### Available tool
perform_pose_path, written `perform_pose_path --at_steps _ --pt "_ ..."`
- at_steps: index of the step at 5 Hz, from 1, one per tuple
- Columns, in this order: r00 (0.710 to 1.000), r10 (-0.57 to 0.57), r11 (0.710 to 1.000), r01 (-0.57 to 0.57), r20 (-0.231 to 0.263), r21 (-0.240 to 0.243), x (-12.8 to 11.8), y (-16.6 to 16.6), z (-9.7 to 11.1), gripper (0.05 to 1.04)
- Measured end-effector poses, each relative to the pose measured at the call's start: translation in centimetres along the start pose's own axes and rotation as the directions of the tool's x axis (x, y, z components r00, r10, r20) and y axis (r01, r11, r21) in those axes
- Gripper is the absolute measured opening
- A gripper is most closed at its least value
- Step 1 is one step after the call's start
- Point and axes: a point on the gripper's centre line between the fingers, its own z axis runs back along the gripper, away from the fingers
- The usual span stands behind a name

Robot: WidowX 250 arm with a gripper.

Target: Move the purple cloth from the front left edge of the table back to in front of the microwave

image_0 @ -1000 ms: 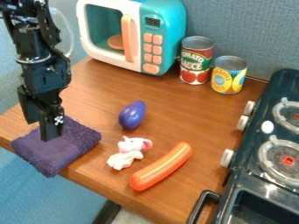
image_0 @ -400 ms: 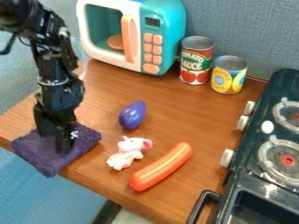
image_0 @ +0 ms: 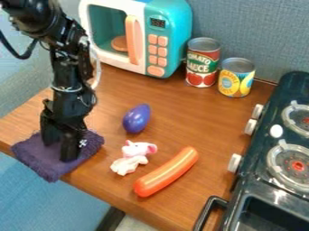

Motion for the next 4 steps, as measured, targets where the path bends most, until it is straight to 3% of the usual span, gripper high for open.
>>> perform_pose_path --at_steps 1,2,4 --pt "0.995 0.08 0.996 -0.082 -0.057 -0.04 1.2 1.1 0.1 1.003" --pt "0.98 0.196 0.974 -0.2 -0.045 -0.103 3.5 4.2 0.9 1.001" --pt "0.969 0.246 0.961 -0.246 -0.016 -0.126 9.3 8.2 2.9 1.001"
